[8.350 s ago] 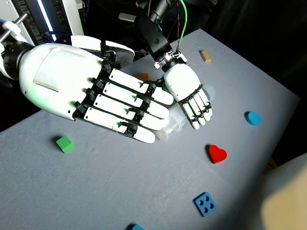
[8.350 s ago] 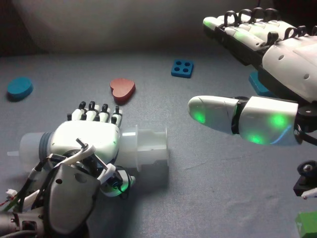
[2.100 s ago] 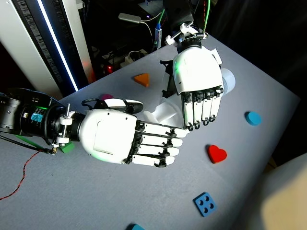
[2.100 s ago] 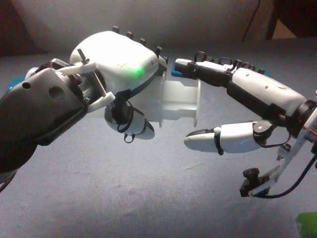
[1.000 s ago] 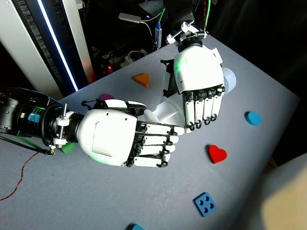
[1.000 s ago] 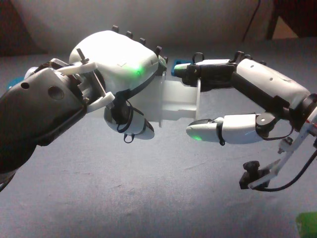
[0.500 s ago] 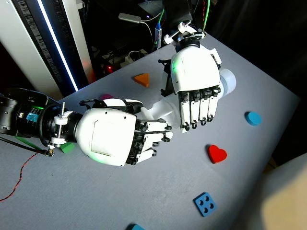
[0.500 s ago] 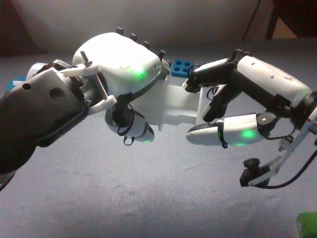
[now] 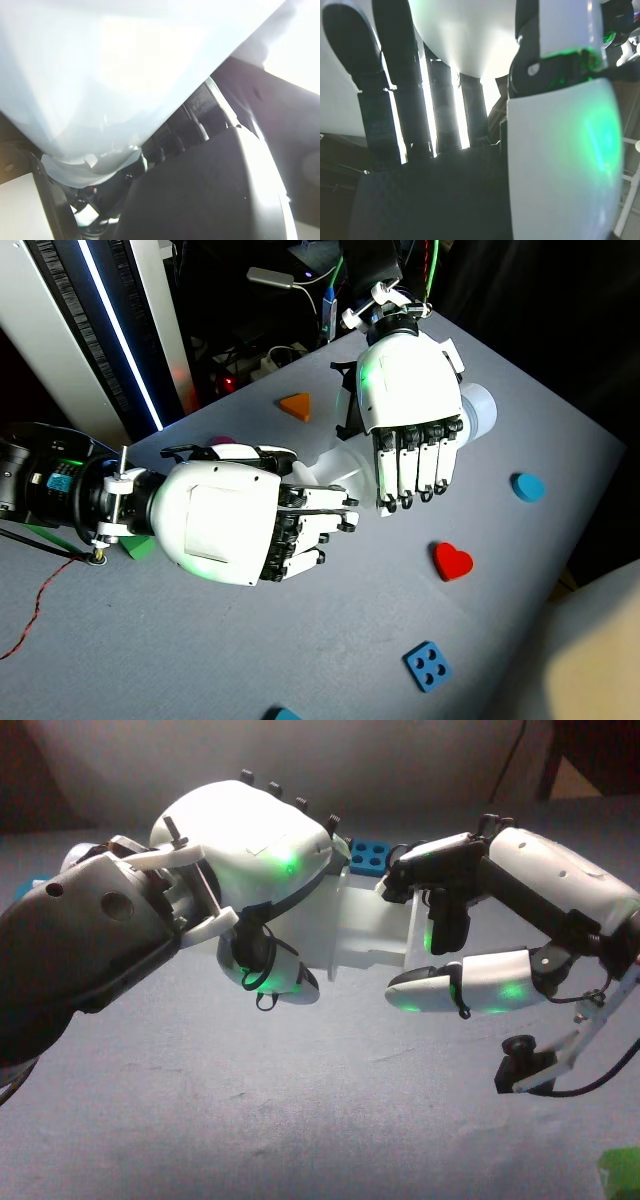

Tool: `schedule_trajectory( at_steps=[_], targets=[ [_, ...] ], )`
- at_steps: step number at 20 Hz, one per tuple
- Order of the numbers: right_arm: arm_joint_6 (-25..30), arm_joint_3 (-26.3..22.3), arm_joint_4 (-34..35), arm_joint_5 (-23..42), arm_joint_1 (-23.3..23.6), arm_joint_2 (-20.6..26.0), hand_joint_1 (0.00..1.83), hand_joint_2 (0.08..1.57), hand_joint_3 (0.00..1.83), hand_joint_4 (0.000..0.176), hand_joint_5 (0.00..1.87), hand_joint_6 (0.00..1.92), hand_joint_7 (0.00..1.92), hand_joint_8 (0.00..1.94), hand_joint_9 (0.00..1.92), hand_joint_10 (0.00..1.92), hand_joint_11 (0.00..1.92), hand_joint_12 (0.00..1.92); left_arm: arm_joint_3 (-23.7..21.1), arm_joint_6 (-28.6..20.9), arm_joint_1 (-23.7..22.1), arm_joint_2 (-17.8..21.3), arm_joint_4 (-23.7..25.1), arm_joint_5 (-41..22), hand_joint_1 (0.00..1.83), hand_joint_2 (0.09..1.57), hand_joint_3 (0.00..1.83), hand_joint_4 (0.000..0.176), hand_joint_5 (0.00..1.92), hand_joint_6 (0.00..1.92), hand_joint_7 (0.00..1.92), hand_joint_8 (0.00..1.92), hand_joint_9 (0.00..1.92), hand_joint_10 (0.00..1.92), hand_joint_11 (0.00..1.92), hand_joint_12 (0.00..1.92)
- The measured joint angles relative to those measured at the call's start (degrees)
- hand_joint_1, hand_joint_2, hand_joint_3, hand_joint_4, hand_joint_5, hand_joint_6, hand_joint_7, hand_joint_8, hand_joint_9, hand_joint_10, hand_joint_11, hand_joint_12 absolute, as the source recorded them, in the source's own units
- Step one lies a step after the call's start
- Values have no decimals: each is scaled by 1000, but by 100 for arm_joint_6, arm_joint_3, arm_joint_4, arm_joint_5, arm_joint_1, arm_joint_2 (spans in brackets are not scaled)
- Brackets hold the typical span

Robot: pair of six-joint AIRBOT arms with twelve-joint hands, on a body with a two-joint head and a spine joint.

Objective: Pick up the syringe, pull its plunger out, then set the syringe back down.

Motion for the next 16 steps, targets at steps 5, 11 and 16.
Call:
schedule_trajectory(
  at_steps=[5,11,16],
  targets=[
    [9,-42,-59,26,0,138,1385,1091,0,0,910,871,1108,805,972,1199,964,1178,0,-44,-72,0,35,33,1395,1079,0,0,1001,688,1091,868,986,1250,972,1187],
    [52,-63,-151,61,-70,271,1385,1091,0,0,918,862,1100,807,974,1206,980,1181,4,81,-96,-2,-199,55,1386,1106,0,0,936,803,1023,956,935,1288,964,1188],
    [94,-70,-210,68,-133,396,1384,1094,0,0,903,880,1089,814,977,1216,987,1148,4,140,-96,0,-212,24,1393,1084,0,0,969,728,1084,873,994,1246,971,1240]
  ],
)
